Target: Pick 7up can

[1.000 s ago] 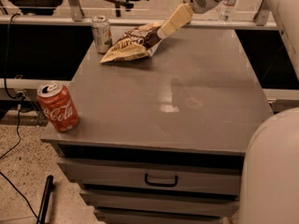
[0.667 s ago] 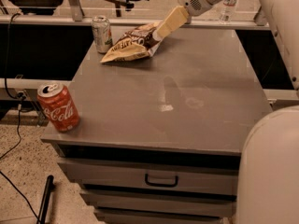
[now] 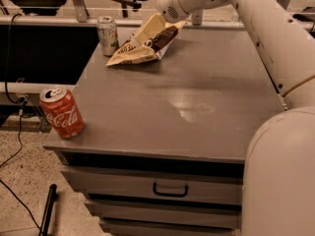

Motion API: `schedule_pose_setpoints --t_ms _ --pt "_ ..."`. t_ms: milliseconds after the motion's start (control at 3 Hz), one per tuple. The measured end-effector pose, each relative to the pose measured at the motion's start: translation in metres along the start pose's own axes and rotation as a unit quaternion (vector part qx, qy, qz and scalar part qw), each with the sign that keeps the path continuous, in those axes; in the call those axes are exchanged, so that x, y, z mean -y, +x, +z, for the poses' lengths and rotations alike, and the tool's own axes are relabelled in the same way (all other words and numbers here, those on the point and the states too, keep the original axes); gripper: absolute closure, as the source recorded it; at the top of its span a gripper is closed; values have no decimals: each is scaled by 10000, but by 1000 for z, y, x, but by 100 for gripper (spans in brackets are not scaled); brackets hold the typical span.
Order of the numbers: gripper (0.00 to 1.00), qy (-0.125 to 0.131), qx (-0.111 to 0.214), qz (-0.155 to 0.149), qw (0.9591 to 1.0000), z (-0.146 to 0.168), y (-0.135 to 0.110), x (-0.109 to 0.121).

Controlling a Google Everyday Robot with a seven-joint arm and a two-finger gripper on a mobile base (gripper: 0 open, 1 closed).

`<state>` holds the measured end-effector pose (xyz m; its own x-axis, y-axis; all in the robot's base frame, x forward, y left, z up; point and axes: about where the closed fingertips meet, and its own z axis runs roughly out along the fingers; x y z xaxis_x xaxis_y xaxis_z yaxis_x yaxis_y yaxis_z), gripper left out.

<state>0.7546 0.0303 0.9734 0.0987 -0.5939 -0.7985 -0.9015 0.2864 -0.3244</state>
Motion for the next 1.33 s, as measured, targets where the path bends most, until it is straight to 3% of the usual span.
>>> schedule_pose_setpoints --t_ms 333,667,1333 --pt "0 169 207 45 9996 24 -15 -1" --pt "0 364 355 295 9983 48 -27 -2" --pt "0 526 539 665 9949 99 -35 -1"
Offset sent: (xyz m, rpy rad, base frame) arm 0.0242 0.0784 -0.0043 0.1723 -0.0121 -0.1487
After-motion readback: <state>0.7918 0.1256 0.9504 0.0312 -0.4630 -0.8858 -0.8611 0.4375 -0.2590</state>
